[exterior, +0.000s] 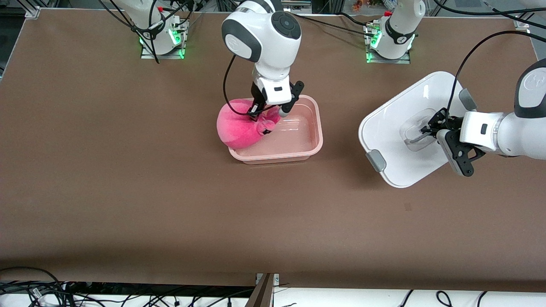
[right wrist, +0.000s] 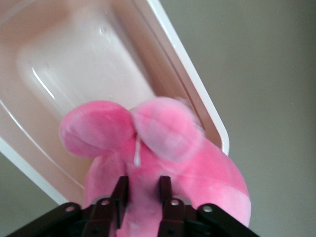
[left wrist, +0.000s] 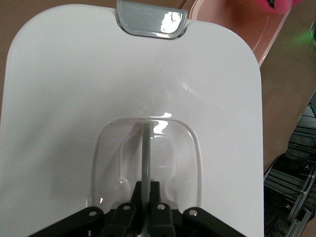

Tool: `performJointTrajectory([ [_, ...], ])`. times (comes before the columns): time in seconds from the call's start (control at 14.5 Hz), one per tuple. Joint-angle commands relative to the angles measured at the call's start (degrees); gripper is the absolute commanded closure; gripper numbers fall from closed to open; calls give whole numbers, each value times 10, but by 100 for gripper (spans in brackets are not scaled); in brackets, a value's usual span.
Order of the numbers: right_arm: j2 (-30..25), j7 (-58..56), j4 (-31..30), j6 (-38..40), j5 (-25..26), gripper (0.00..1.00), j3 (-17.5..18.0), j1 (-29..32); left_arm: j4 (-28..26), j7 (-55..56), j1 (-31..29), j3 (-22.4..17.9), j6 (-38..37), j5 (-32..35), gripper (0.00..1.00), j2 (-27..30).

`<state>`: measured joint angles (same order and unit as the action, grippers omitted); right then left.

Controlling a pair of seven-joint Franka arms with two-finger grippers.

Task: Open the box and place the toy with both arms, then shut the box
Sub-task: 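Lower the pink toy into the box and open the right gripper, then place the lid onto the box with the left gripper while the right gripper withdraws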

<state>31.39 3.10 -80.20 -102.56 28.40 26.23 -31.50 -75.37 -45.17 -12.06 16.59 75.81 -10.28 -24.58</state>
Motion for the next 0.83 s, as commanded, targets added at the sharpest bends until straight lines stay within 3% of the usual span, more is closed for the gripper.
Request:
performJointTrajectory([
  [0.0, 0, 107, 10, -27, -33, 0, 1, -21, 14, 1, -6, 8, -14, -9, 100, -4],
  [0.34, -37, 167, 32, 18, -83, 0, -20, 15, 15, 1, -3, 12, -14, -11, 100, -3],
  [0.48, -62, 166, 33, 40, -101, 0, -57, 46, 16, 1, 5, 17, -14, -15, 100, -2],
  [0.76, -109, 142, 32, 82, -116, 0, -146, 93, 15, 0, 8, 95, -2, -14, 100, -4],
])
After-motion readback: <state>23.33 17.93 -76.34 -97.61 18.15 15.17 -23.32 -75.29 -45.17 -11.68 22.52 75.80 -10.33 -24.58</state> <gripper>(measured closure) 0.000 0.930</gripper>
